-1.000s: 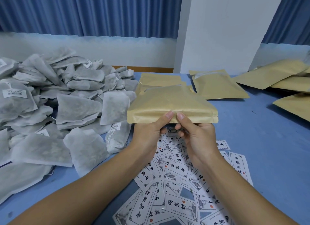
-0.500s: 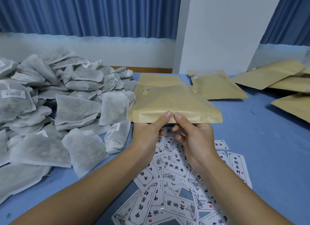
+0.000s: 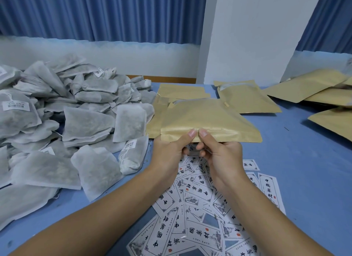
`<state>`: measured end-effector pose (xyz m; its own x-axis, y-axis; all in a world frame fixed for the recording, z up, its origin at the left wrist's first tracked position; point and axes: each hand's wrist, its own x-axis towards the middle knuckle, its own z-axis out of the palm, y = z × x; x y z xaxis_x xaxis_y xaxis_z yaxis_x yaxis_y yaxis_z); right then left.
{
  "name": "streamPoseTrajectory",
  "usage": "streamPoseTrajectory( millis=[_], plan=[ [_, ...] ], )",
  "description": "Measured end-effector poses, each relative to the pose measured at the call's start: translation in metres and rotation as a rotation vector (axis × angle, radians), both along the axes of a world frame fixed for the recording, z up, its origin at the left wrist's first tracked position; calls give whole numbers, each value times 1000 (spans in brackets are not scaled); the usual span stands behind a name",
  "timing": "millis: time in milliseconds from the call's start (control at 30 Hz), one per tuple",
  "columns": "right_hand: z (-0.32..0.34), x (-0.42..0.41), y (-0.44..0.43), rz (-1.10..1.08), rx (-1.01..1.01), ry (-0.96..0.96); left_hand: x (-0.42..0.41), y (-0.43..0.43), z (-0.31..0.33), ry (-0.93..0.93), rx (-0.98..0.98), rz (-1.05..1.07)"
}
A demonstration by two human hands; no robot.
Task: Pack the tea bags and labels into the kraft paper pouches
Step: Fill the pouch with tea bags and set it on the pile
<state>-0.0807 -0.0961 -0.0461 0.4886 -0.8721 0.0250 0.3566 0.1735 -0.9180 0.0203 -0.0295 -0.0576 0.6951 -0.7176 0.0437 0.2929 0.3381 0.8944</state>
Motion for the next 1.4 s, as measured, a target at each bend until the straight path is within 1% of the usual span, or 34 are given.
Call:
streamPoseTrajectory(
  millis=[200,367,500,600,700,800,867,933,1033,1100,1200,1300,1400],
  plan=[
    [-1,-2,-2,-52,7,-54,0,2,-1,-1,16,32],
    [-4,1,5,29,5,27,-4,3,-2,-109,47,5],
    [-5,2,4,-1,-11,50,-4,5,0,-119,61,0],
    [-3,0,2,27,-34,42,-7,4,2,-120,59,1],
    [0,2,1,-25,48,-2,-7,3,2,-116,102,18],
    [3,0,-6,-167,163,-40,-2,4,1,-121,157,13],
    [4,-5,-13,-220,172,-34,2,4,0,-52,186,7],
    [4,-8,-16,-220,139,-8,4,3,1,78,164,-39],
    [4,-10,-15,-193,92,-10,7,0,3,290,33,-141],
    [5,-9,-15,-198,92,6,10,-2,5,367,-59,-211],
    [4,-8,-16,-213,143,17,14,-4,9,382,-81,-255],
    [6,-9,-16,-228,173,15,14,-7,7,343,-88,-265],
    [8,-12,-19,-229,218,-50,14,-12,10,308,-98,-269]
  ],
)
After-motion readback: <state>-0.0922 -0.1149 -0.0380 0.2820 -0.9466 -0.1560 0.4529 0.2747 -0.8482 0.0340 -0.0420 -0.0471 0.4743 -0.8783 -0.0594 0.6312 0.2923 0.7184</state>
